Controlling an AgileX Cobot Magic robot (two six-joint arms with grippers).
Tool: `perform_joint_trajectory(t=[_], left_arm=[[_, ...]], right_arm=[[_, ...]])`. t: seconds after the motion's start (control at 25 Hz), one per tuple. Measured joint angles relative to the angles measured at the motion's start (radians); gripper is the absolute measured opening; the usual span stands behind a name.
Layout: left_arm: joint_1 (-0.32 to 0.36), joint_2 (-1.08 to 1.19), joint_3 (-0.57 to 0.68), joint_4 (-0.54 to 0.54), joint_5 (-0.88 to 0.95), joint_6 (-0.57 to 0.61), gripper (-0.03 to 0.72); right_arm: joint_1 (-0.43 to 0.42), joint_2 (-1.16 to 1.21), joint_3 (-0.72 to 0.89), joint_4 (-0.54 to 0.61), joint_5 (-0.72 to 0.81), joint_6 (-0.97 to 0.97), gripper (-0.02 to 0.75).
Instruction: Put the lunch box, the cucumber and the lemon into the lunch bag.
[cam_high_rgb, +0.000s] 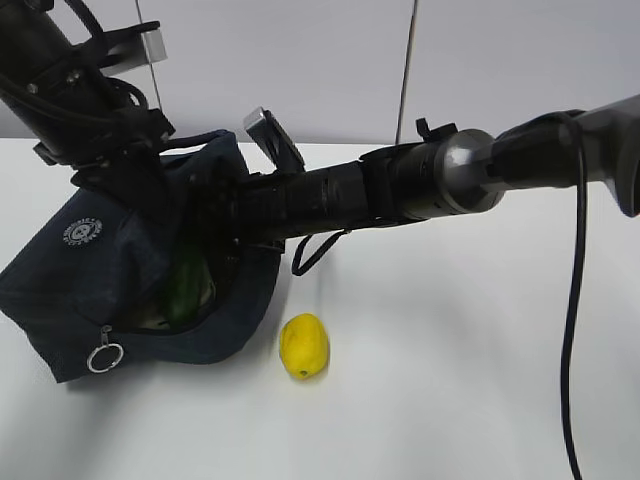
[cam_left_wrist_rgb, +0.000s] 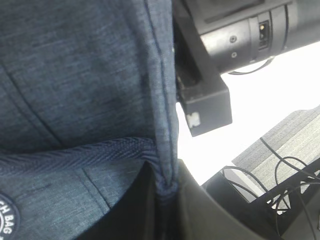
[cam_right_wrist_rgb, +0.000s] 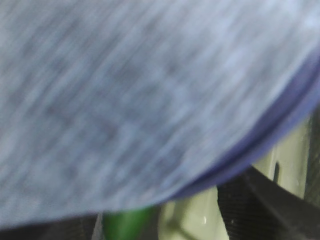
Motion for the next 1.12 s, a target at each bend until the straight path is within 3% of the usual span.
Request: perform_joint_trajectory(t=[0.08, 0.44, 0.92, 1.12], left_arm=[[0.0, 0.0, 0.0, -0.004, 0.0, 0.0, 0.005], [0.0, 0.0, 0.0, -0.005, 0.0, 0.0, 0.005], [0.0, 0.0, 0.0, -0.007, 0.0, 0.0, 0.005], [0.0, 0.0, 0.0, -0.007, 0.0, 0.0, 0.005]], right_arm=[[0.0, 0.002, 0.0, 0.0, -0.002, -0.001, 0.498], [-0.023, 0.002, 0.0, -0.069, 0.074, 0.004, 0.519], [-0.185, -0.012, -0.001, -0.33, 0.264, 0.17, 0.519], [-0.218, -0.093, -0.001, -0.532, 0.277, 0.267, 0.519]])
